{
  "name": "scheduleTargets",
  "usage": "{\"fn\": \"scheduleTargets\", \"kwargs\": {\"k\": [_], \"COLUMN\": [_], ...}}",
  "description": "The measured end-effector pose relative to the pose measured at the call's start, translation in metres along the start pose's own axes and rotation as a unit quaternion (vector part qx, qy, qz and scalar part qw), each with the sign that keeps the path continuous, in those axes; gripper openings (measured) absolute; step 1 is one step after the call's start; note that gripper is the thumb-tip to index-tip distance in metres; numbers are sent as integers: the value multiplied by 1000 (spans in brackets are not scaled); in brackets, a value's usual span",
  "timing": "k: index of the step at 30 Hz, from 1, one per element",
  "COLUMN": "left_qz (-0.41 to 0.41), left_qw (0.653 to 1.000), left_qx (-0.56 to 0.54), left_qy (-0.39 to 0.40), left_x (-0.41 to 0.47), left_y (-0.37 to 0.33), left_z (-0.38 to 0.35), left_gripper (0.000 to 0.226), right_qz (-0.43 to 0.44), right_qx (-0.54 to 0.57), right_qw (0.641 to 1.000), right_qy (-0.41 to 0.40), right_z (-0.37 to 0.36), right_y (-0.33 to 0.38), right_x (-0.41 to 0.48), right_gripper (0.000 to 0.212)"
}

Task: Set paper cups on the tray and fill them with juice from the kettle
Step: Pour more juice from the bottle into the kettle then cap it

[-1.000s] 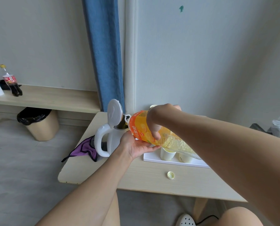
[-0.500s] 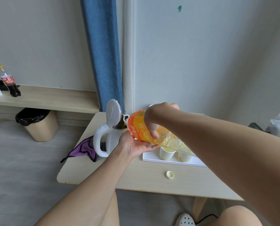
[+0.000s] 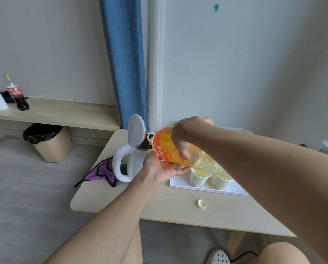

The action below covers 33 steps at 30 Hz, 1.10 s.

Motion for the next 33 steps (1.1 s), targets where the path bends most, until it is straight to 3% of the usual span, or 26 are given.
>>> {"fn": "scheduleTargets", "kwargs": {"k": [25, 33], "left_qz": [-8, -9], "left_qw": [999, 997], "left_qx": [-32, -59], "left_qy": [33, 43], "left_x": [3, 7], "left_y": [0, -1], "left_z": [-5, -8], "left_gripper": [48, 45], "right_qz": [-3, -11], "right_qx": [-47, -84], "right_qw": [999, 996], "right_qy": [-12, -18], "right_z": [14, 21], "right_y": [0, 3], "right_x": [1, 2], "right_gripper": [56, 41]}}
Point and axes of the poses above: each hand's wrist, its own x-axis towards the middle knuckle, its own z-axis out of the back of the hand, y = z × x, the point moved 4 cm from there along x, towards the middle knuckle, and after that the axes turned 10 degrees about z, right-handed, at the moved point
